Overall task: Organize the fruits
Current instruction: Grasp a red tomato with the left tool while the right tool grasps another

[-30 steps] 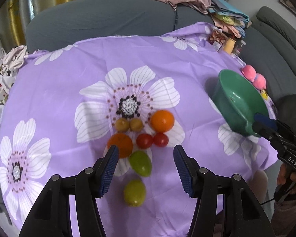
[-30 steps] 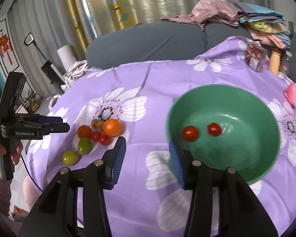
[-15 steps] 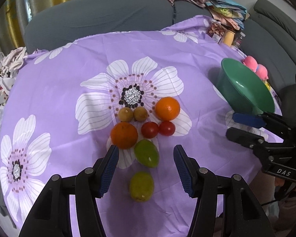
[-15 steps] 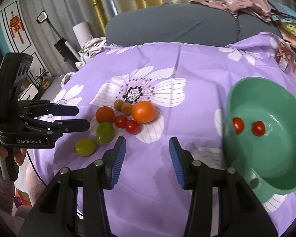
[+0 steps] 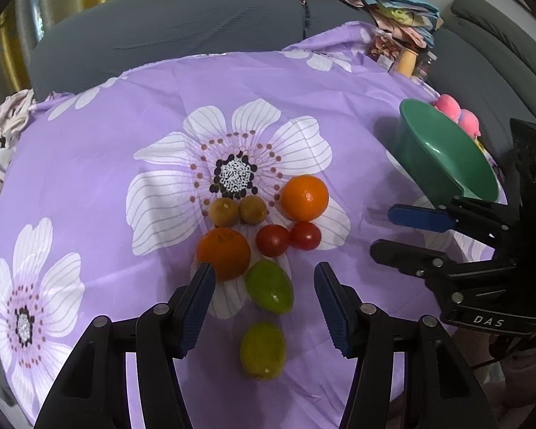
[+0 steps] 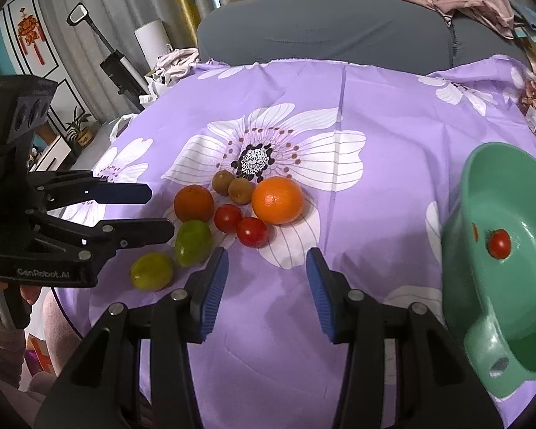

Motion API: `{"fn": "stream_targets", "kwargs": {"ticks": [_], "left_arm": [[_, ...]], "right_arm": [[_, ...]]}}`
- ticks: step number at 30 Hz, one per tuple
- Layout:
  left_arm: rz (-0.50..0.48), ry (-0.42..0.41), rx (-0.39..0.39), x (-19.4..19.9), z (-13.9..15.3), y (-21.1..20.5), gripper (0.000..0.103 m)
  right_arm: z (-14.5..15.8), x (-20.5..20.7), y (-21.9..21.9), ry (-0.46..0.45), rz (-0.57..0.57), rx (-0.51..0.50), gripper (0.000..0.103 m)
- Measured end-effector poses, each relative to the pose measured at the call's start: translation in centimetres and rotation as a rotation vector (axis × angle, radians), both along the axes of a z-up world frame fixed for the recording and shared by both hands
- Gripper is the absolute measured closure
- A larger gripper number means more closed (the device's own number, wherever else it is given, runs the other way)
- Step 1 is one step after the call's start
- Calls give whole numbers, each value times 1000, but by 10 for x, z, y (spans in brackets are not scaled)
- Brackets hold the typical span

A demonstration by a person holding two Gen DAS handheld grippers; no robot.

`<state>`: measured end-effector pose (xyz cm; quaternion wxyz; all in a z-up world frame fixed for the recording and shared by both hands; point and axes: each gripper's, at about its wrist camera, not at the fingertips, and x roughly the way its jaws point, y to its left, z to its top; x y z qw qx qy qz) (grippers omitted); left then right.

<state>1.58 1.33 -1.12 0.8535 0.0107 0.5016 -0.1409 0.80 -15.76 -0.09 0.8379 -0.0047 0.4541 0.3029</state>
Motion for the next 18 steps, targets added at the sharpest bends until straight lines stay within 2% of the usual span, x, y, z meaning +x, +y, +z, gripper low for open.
{"fn": "stream_targets", "kwargs": {"ticks": [10,18], "left_arm": [[-103,27,24,20,-10,-7,46],[-225,53,96,34,-19,-26,46]], "right_arm": [[-17,13,14,42,23,-19,57],[-31,23,29,61,68,-65,58]]}}
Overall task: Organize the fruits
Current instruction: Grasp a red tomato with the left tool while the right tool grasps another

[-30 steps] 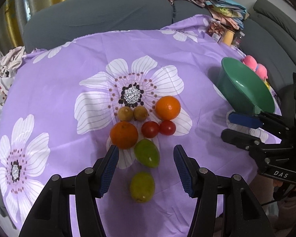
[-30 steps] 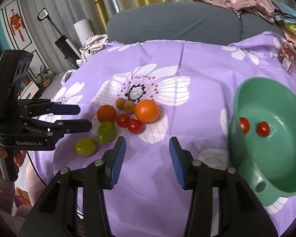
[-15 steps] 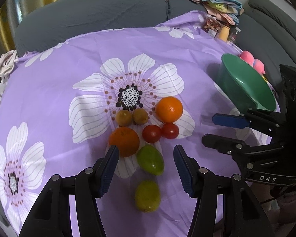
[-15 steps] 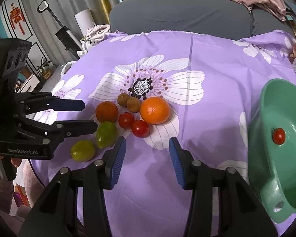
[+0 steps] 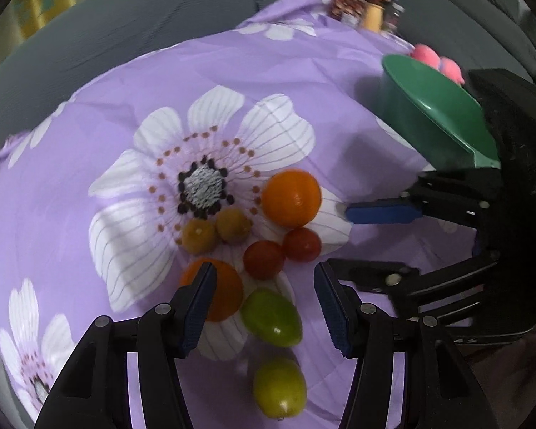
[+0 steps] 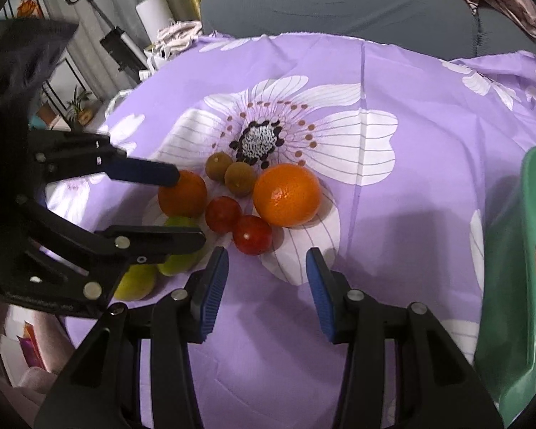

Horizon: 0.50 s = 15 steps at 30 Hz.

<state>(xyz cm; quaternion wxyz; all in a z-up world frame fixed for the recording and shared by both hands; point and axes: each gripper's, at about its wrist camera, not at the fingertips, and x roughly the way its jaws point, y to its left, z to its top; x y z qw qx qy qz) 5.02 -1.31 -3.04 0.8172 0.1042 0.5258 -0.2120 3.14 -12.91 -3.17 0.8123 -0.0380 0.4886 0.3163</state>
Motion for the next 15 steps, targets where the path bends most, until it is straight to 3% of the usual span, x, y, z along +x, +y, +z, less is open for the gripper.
{"fn": "stream_targets", "kwargs": {"ticks": [7,15], "left_arm": [[-129,49,51,15,-6,-9,50],[-175,122,103,35,-18,-11,54]], "right_arm": [[-7,9,10,1,59,-45,64],[-13,19,22,9,114,-69,71]]}}
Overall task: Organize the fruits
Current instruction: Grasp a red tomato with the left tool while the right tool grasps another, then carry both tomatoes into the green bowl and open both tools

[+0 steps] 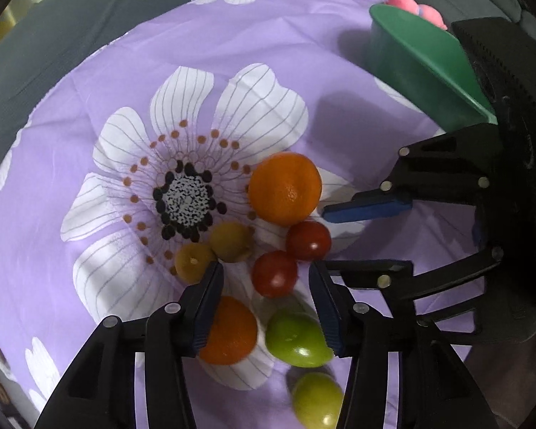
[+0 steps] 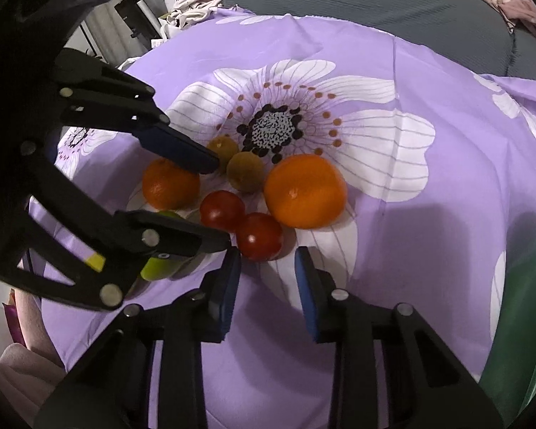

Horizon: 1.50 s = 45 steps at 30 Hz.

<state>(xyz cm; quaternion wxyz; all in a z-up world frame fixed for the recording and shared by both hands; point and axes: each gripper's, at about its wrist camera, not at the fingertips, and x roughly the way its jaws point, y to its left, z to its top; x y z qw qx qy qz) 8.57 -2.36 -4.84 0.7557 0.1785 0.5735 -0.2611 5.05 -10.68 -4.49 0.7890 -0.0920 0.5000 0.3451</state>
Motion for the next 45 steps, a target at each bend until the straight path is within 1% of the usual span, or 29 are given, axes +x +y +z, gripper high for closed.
{"fn": "stream_targets", "kwargs": {"ticks": [2,4,6,9,12,15,18,21,26,30,33,37,41,45], "left_arm": [[-9,6,1,2,-1,-1,58],[-16,13,-2,4,-2,-2,64],[-9,31,-18,6,-2,1,67],[0,52,-34,9,-3,5,67],[2,91,-76,8,-6,11,67],[15,97,-84,11,-8,13,67],[15,102,-87,11,-11,12,68],[30,88,-58,10,-12,7,74],[97,70,-56,10,-13,5,74],[147,47,-50,-1,-10,6,75],[167,27,-86,-15,0,4,75],[200,-20,-138,-32,20,2,75],[224,-63,-177,-43,35,-3,75],[250,-121,-198,-51,56,-15,75]], "right_arm": [[0,2,1,1,5,-4,71],[0,3,4,-14,29,-32,72],[0,4,9,-28,52,-57,72],[0,7,13,-33,74,-73,72],[0,10,18,-47,95,-87,73],[0,15,16,-31,89,-64,77],[-1,16,13,-28,78,-53,77],[0,16,9,-18,64,-38,78],[6,11,-6,-12,3,11,78],[10,2,-18,-11,-35,38,78],[17,-8,-30,-21,-68,66,78],[31,-20,-50,-51,-114,103,78],[46,-29,-68,-86,-156,137,78],[61,-37,-89,-124,-201,169,78]]}}
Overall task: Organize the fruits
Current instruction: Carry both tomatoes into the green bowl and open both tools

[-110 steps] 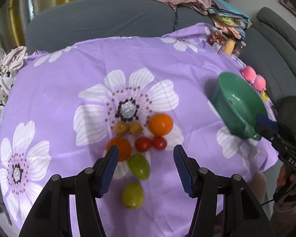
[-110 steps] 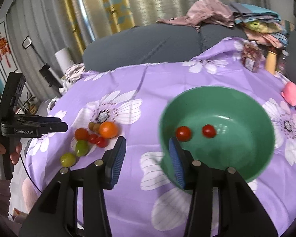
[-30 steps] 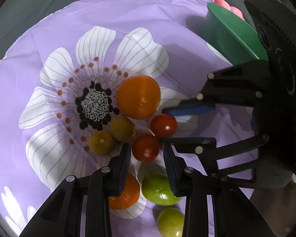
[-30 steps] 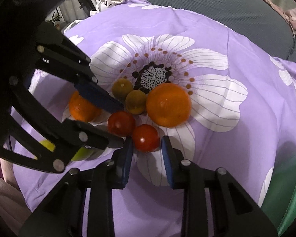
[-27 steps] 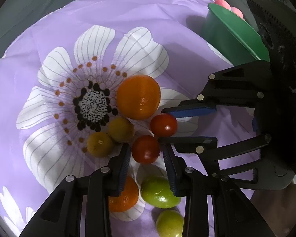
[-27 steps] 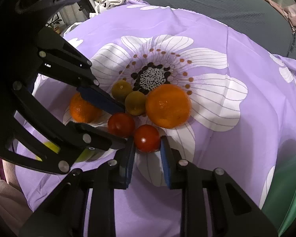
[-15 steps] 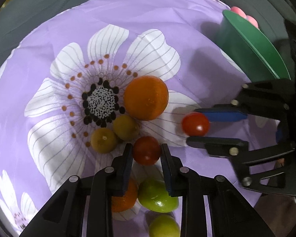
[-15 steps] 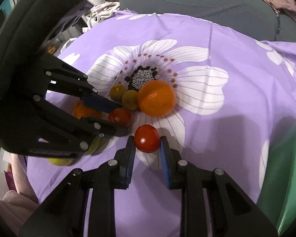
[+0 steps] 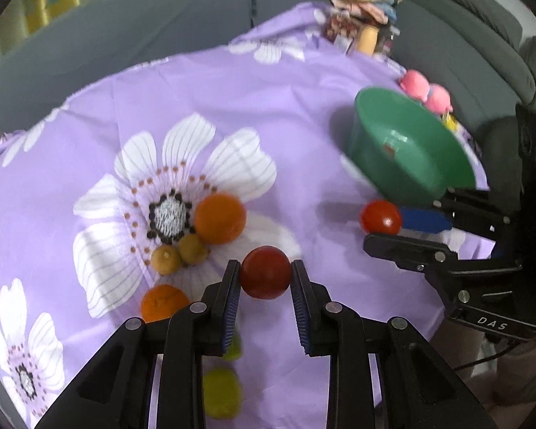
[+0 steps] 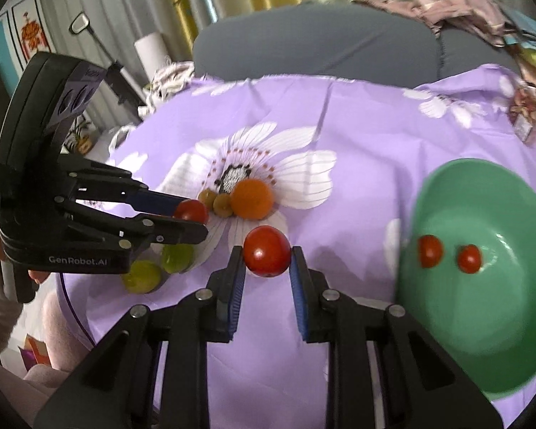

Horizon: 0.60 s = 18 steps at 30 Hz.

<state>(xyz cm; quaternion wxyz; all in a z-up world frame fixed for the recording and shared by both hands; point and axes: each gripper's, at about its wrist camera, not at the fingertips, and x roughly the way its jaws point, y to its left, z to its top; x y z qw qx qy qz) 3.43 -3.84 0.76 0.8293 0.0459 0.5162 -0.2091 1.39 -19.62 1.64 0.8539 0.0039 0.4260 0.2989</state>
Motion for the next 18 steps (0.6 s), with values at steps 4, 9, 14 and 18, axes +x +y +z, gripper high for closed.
{"fn": "stream_targets", "kwargs": {"ticks": [4,9,14,18], "left_arm": [[11,-40,-15,5,11,-14,75],[2,-57,-15,14,18,-31,75],[-35,-79,-13,16,27,-57,75],[-81,-99,3,19,32,-82,75]], "right_arm": [[11,-6,-23,-34,-53,20,78],[20,-7,-45,-67,-111,35,78],[23,-8,-70,-86,-172,53,78],[23,-9,-89,-94,-216,63,78]]}}
